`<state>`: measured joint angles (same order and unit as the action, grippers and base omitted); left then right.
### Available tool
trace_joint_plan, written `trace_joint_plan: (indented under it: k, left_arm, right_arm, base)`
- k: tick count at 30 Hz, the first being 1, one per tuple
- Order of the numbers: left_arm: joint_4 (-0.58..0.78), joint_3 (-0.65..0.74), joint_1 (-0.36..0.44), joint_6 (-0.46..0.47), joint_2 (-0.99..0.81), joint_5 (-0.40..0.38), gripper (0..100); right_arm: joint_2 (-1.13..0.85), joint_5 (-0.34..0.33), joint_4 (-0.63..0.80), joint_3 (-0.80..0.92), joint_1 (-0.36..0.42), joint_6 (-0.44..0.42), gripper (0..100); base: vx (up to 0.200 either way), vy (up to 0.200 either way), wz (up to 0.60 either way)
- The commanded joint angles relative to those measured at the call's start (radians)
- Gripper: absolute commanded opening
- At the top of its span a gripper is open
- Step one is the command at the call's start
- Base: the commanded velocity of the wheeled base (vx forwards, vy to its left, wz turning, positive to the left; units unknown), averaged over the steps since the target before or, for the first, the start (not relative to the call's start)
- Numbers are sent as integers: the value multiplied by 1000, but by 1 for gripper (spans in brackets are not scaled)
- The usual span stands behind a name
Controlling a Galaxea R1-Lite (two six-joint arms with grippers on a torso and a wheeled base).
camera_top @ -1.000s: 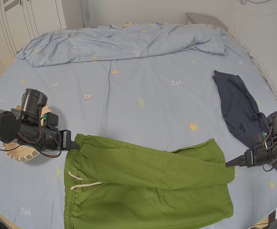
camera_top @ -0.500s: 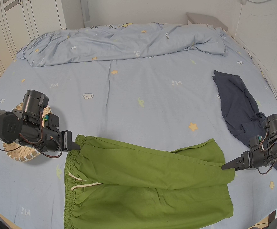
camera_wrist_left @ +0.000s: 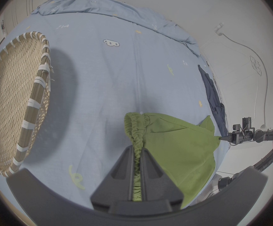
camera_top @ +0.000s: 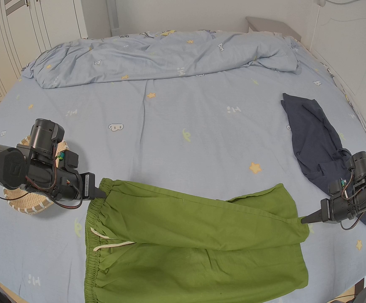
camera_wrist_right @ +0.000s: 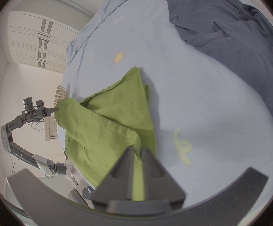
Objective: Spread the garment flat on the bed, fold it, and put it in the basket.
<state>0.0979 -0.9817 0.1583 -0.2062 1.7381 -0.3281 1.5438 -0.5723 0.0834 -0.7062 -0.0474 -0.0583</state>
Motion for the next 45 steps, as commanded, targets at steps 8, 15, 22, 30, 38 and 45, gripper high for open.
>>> trace_joint_plan:
  k: [8,15,22,30,38,45]
  left_arm:
    - [0,0,-5,-1,-2,0,0]
    - [-14,3,-5,-2,-17,-5,0]
    - [-167,81,-6,-6,-72,-12,0]
    - [-195,94,-5,-50,-103,-62,0]
    - [-195,95,-6,-68,-118,-62,0]
    - [-196,94,-8,-71,-112,-62,0]
  right_arm:
    - [-47,19,1,1,-5,0,0]
    - [-266,163,139,-68,93,-5,0]
    - [-401,230,438,-291,189,-8,0]
    - [-521,232,708,-503,310,-100,0]
    - [-505,233,691,-477,297,-104,0]
    - [-392,235,611,-475,270,-106,0]
  base:
    - [0,0,0]
    - [0,0,0]
    - [0,0,0]
    - [0,0,0]
    - [0,0,0]
    - [0,0,0]
